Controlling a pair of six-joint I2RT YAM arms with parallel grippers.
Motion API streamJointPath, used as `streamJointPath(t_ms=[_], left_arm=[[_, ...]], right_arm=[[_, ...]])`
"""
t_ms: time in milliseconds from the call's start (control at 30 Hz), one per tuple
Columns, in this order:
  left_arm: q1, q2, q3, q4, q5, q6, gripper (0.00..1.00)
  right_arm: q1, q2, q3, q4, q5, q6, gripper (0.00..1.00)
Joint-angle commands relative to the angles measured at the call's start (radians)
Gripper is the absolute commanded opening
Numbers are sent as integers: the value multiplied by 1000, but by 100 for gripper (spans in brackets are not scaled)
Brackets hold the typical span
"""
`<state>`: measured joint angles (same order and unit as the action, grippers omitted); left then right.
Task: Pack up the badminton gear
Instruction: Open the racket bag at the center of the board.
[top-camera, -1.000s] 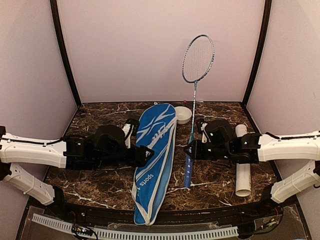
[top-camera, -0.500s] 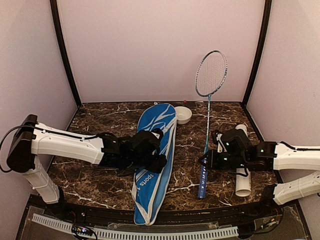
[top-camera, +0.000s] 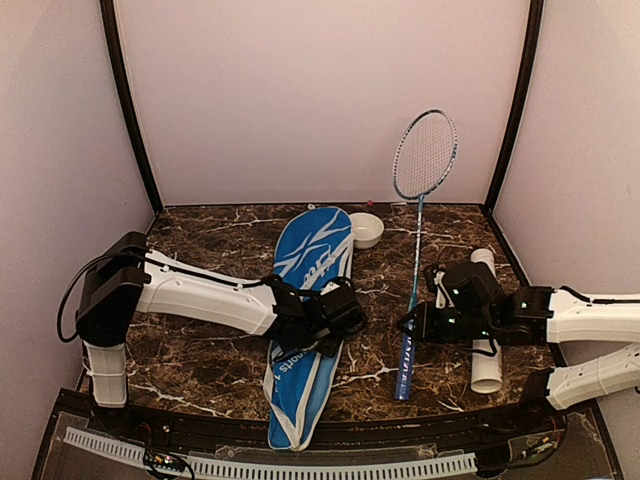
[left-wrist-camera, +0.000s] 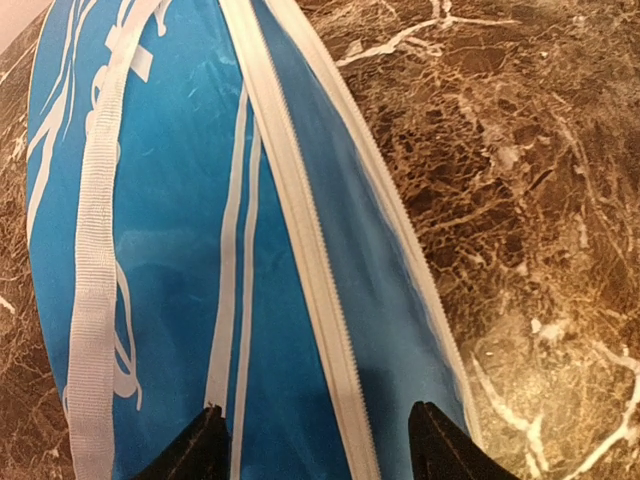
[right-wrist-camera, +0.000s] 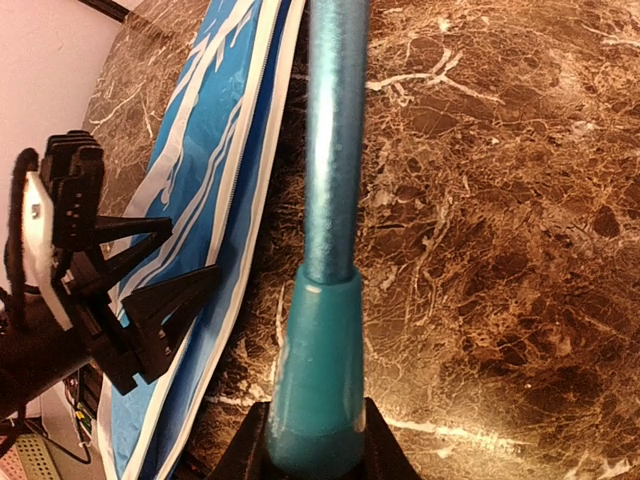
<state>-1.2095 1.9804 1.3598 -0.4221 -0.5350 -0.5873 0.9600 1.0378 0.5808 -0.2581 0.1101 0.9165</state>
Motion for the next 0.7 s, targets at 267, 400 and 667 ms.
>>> streamJointPath(t_ms=[267,400,667], left_arm=[[16,117,92,-99,-70,6,65],[24,123,97,-127,-91,-6,42],[43,99,97,-152,-78,-50,7]], right_arm=[[-7,-36,-20,91,12,9,0],[-7,-36,-20,90,12,13,0],[-7,-41,-21,82,-4,13,0]])
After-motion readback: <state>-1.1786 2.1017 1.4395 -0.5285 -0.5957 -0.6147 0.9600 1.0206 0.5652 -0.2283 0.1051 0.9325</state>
